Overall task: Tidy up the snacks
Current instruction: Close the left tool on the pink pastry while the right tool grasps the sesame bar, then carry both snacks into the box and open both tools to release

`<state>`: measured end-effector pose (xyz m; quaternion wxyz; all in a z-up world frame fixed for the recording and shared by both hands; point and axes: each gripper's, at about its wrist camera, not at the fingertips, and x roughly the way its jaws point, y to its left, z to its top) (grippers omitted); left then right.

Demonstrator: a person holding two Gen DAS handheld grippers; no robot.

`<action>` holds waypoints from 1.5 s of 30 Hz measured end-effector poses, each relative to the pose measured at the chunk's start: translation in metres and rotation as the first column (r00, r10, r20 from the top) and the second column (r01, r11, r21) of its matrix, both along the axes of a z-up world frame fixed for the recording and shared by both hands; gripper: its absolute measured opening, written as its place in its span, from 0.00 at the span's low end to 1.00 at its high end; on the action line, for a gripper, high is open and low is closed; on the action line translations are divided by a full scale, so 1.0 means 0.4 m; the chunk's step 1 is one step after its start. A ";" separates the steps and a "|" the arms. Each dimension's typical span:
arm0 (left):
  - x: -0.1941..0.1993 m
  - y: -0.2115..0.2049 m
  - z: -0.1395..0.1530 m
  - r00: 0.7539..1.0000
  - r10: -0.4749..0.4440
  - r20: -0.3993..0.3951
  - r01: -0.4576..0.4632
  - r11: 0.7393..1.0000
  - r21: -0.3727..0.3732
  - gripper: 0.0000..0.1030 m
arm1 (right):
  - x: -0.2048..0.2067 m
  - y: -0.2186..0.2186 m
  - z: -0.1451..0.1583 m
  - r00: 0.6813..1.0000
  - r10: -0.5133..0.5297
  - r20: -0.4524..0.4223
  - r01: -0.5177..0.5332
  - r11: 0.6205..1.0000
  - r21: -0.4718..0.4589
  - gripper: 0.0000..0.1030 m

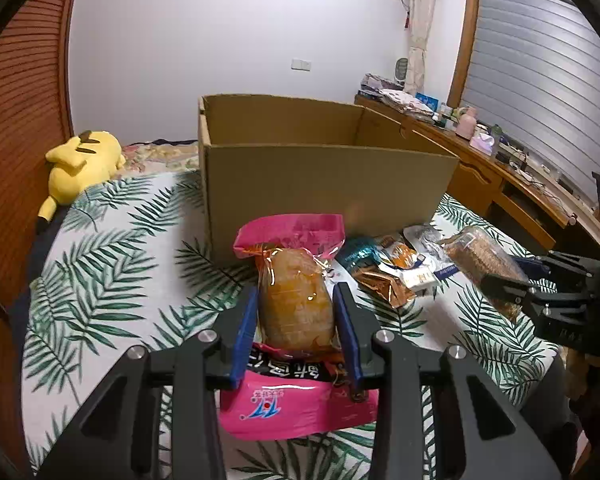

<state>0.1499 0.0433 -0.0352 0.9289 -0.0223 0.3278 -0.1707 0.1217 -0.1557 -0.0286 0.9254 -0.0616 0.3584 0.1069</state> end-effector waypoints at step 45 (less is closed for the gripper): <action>0.178 -0.095 0.249 0.984 0.030 0.174 -0.029 1.000 -0.004 0.35 | 0.206 -0.012 0.214 0.970 0.134 0.204 -0.138 0.990 0.007 0.41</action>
